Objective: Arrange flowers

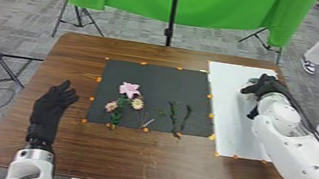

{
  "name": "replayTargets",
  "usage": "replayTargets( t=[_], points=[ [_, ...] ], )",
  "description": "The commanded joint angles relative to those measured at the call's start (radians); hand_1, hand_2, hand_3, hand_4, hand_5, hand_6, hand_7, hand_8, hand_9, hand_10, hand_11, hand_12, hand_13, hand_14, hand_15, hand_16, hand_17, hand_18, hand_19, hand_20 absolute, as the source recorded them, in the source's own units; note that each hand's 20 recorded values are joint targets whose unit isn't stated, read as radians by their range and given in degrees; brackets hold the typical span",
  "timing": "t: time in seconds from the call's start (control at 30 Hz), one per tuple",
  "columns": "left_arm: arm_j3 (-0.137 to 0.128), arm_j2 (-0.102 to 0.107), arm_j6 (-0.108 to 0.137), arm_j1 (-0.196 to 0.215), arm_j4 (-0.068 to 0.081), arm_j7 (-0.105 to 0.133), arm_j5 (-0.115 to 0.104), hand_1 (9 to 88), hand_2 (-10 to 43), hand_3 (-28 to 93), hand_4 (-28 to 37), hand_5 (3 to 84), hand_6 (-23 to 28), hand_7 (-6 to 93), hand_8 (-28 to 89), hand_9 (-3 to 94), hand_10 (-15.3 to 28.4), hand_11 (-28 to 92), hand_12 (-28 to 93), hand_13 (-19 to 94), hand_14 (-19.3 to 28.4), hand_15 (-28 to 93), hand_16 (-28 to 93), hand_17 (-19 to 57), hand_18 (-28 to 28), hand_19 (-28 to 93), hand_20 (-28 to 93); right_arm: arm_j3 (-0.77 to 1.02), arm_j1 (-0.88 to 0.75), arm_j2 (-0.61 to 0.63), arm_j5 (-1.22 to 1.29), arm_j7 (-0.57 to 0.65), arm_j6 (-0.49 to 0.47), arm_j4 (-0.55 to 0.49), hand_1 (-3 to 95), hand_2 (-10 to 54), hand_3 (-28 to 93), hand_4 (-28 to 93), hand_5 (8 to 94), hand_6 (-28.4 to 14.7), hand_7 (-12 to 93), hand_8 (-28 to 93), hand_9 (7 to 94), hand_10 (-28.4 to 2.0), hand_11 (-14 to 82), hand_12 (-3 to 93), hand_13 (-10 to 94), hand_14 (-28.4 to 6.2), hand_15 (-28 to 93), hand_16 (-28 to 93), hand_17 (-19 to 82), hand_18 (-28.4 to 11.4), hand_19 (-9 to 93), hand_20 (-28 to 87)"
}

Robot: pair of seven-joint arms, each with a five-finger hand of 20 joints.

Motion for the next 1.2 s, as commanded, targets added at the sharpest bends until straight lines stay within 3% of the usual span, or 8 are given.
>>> replayTargets(
  t=[0.03, 0.1, 0.17, 0.47, 0.63, 0.87, 1.2],
  points=[
    [0.009, -0.020, -0.010, 0.021, 0.008, -0.009, 0.006, 18.7, 9.5, 67, -28.3, 38.9, 6.3, 9.3, -6, 38.0, 13.5, 20, 11, 30, 16.5, 28, -4, 5.1, 10.8, 11, 17, -0.044, -0.011, -0.002, -0.032, -0.026, 0.031, -0.011, 46.8, -9.5, 59, -19, 76.2, -3.1, 17, 4, 88.4, -12.4, 28.7, 24.0, 94, -1.7, 58, 34, 72, -8.2, 93, 56],
    [0.008, -0.021, -0.008, 0.022, 0.007, -0.009, 0.007, 18.8, 9.4, 67, -28.3, 38.9, 6.3, 9.3, -6, 38.0, 13.5, 20, 11, 30, 16.5, 28, -4, 5.1, 10.8, 11, 17, -0.024, -0.023, 0.013, -0.028, -0.024, 0.027, -0.055, 55.7, -9.5, 54, -14, 81.0, -2.3, 18, 11, 91.0, -11.0, 30.1, 24.9, 94, -1.4, 60, 33, 73, -8.4, 93, 56],
    [0.008, -0.020, -0.009, 0.023, 0.006, -0.012, 0.007, 18.8, 9.3, 67, -28.3, 38.9, 6.3, 9.3, -6, 38.0, 13.5, 20, 11, 30, 16.5, 28, -4, 5.1, 10.8, 11, 17, 0.015, -0.043, 0.030, -0.034, -0.021, 0.003, -0.121, 57.6, -9.5, 56, -14, 82.7, -1.9, 19, 13, 92.3, -10.2, 29.2, 27.5, 94, -1.2, 61, 31, 73, -8.3, 93, 56],
    [0.009, -0.019, -0.011, 0.024, 0.004, -0.015, 0.009, 19.1, 9.2, 67, -28.3, 39.1, 6.4, 9.3, -6, 38.0, 13.4, 20, 11, 30, 16.6, 28, -4, 5.1, 10.8, 11, 17, 0.003, -0.040, 0.096, -0.012, -0.109, 0.058, -0.377, 59.0, -9.5, 58, -15, 83.9, -1.7, 19, 13, 93.5, -9.9, 29.1, 28.3, 94, -0.6, 62, 30, 73, -8.3, 93, 56],
    [0.009, -0.016, -0.013, 0.022, 0.004, -0.018, 0.011, 19.2, 9.2, 67, -28.3, 39.2, 6.6, 9.4, -6, 38.0, 13.4, 20, 11, 30, 16.5, 28, -4, 5.1, 10.9, 11, 17, -0.074, 0.010, 0.071, 0.028, -0.166, 0.062, -0.417, 59.1, -9.5, 58, -15, 84.1, -1.7, 19, 14, 93.6, -9.9, 29.6, 28.5, 94, -0.5, 62, 30, 73, -8.3, 93, 56],
    [0.009, -0.014, -0.012, 0.025, 0.003, -0.020, 0.009, 19.2, 9.1, 67, -28.3, 39.3, 6.7, 9.4, -6, 38.0, 13.5, 20, 11, 31, 16.5, 28, -4, 5.1, 10.9, 11, 17, -0.250, 0.126, 0.047, 0.070, -0.238, -0.039, -0.420, 59.0, -9.5, 58, -15, 84.3, -1.6, 19, 14, 93.7, -9.8, 30.2, 28.0, 94, -0.5, 62, 30, 73, -8.4, 93, 57],
    [0.013, -0.008, -0.021, 0.018, 0.007, -0.025, 0.010, 19.2, 9.0, 67, -28.3, 39.4, 6.8, 9.3, -6, 38.1, 13.5, 20, 11, 30, 16.4, 28, -4, 5.0, 10.9, 11, 17, -0.393, 0.171, 0.036, 0.108, -0.273, -0.070, -0.447, 58.6, -9.5, 58, -15, 84.3, -1.4, 19, 13, 93.7, -9.8, 30.3, 27.8, 94, -0.5, 62, 30, 73, -8.5, 93, 57]
  ],
)
